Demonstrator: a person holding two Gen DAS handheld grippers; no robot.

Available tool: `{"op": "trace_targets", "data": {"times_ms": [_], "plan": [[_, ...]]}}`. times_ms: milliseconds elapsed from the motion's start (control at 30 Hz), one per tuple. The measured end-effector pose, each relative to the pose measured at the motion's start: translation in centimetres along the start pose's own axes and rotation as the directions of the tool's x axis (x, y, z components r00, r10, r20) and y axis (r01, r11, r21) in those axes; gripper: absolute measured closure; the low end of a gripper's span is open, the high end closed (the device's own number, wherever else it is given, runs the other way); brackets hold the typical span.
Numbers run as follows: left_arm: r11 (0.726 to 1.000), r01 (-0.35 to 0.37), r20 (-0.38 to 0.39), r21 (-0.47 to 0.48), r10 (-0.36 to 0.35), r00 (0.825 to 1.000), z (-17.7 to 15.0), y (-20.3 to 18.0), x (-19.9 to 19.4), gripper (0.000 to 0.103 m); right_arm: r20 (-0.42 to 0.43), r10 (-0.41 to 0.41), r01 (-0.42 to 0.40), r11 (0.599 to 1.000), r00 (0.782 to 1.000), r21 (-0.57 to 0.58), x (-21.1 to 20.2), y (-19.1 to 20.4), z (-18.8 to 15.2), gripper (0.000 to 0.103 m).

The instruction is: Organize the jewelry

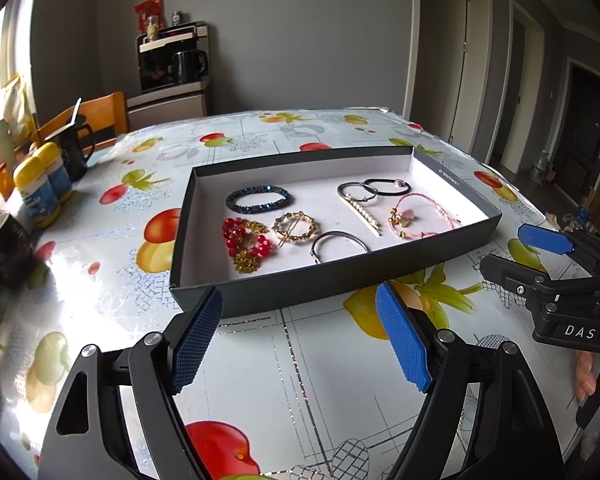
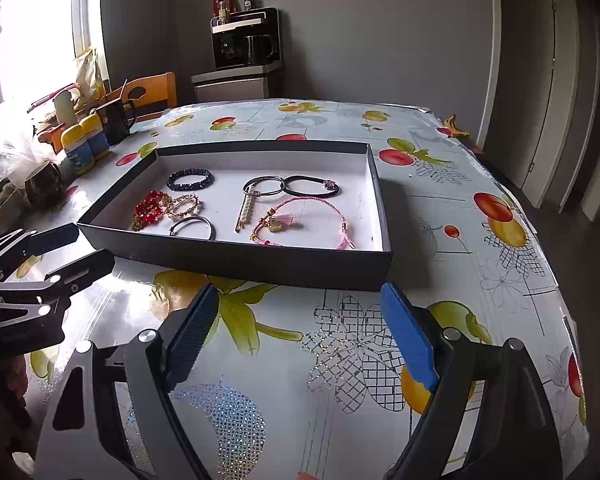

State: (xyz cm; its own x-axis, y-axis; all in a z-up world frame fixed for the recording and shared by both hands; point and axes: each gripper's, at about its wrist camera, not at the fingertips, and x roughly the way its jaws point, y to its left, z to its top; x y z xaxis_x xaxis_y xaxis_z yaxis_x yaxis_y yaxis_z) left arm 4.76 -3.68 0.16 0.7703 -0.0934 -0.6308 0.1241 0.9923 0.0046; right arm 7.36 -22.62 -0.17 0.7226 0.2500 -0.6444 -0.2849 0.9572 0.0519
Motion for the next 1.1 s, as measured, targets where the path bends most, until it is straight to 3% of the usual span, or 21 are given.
{"op": "trace_targets", "data": {"times_ms": [1100], "plan": [[1.000,0.001,0.010,0.003,-0.001,1.000,0.03,-0.08,-0.21,0.022,0.001,-0.012,0.012,1.000,1.000,0.003,-0.07,-0.07,0.05,0.021]]}}
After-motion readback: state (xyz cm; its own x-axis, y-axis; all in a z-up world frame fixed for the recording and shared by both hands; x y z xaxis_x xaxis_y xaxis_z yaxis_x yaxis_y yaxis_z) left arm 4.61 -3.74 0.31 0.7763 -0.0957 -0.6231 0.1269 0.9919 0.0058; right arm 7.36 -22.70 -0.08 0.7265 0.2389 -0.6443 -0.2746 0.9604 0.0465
